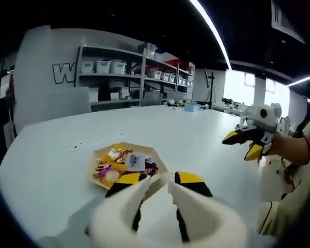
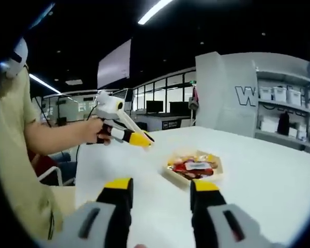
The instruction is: Place the target food into the container with the food tongs after gripping and lifting it, then release it inside without dropping or visibly crushing the food.
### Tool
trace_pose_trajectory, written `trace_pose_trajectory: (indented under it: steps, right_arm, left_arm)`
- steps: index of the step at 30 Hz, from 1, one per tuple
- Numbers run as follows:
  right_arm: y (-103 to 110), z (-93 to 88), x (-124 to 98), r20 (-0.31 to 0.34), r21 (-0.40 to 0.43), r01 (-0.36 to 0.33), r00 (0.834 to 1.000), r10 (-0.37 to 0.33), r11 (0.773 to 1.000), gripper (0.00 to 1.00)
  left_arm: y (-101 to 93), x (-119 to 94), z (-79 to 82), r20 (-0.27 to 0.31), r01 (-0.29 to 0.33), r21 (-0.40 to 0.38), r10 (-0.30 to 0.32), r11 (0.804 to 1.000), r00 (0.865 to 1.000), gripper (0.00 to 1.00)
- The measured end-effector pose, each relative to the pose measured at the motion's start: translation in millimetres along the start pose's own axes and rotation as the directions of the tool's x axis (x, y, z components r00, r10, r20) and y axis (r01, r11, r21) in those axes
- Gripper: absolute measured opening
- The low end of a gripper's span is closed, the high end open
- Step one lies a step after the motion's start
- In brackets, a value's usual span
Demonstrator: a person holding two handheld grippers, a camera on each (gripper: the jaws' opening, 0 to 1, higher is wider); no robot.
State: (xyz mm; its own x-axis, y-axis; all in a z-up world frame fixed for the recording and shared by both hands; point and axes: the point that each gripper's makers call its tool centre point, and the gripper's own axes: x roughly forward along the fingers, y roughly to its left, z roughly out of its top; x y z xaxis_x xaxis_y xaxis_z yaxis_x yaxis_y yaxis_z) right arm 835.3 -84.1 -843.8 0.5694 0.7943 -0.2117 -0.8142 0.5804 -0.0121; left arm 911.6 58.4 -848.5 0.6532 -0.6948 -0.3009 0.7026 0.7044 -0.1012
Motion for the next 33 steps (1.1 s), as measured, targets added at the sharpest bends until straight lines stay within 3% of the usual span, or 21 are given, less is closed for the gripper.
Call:
trace_pose_trajectory:
  steps: [15,33]
  right_arm:
    - [1,-3.9,13,-0.018,0.026,-0.012,1.000,0.012,1.000,0.13]
    - [18,1.9,20,-0.015,0.026,-0.130,0.991,0.130,0.991,0.10]
  left_arm:
    - [-29.9,-3,6.9,0.058,0.126,-0.020,-0.124,0.992,0.991,0.23]
    - [-64.5,-9,12.6,0.112,0.292,-0.046,-0.286,0.955,0.952,0.24]
